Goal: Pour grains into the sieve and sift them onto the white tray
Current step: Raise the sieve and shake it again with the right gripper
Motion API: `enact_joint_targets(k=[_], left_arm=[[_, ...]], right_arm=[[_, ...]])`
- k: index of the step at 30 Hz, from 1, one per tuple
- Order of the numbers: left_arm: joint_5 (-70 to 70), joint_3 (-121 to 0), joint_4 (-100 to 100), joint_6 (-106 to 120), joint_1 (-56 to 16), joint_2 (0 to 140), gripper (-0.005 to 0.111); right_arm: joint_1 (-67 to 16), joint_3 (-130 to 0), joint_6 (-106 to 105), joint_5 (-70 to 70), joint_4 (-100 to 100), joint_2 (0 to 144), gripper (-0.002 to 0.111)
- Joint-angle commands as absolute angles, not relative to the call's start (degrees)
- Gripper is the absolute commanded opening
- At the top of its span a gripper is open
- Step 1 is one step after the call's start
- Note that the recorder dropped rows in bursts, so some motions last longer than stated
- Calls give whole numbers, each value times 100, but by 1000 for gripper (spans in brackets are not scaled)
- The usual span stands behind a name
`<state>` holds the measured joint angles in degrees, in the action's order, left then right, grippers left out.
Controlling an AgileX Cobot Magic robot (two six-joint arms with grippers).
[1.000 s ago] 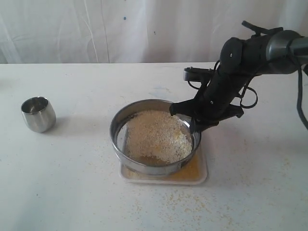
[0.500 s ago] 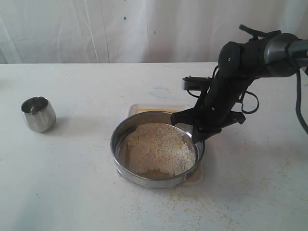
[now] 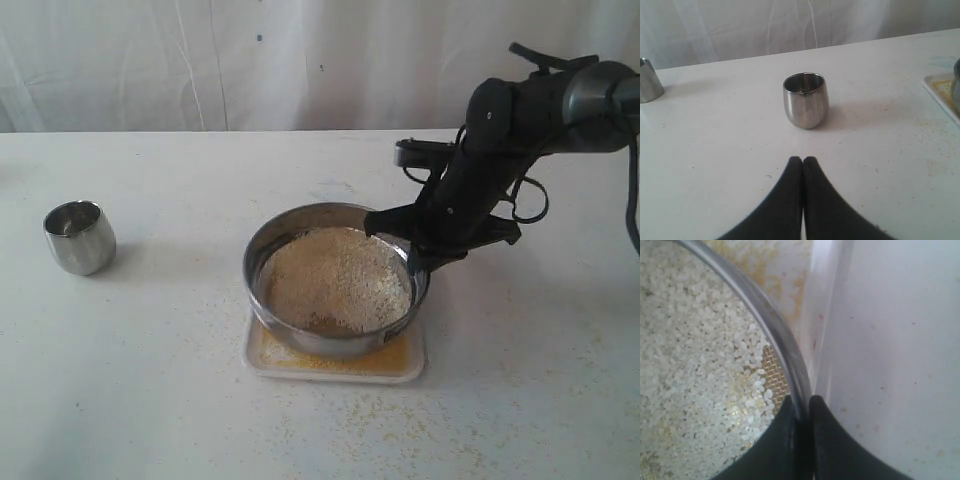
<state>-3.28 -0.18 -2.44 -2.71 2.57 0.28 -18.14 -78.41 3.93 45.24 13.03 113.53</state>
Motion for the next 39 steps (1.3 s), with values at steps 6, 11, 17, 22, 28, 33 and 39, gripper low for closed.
enact_joint_targets(k=[6,11,17,22,28,33,39], left_arm=[[-299,0,-197,-267,259,0,0],[-299,0,-197,-267,259,0,0],[-299,0,-197,-267,259,0,0],[-299,0,-197,-267,259,0,0],[-299,0,-197,-267,259,0,0],[-299,0,-197,-267,259,0,0],[-299,0,-197,-267,259,0,0]], right_arm=[[-1688,-8279,226,4080,1575,11163,0],[-1722,-8342,-184,5846,1888,11043,0],[-1592,-8342,106,3740,1910,11040,0],[-1628,-8321,0,5170,1881,10980,0],[-1538,-8350,345,3895,1997,10999,0],[-1611,-8320,-260,5152,1986,10967,0],[-1528,-8345,207,4553,2116,10971,0]])
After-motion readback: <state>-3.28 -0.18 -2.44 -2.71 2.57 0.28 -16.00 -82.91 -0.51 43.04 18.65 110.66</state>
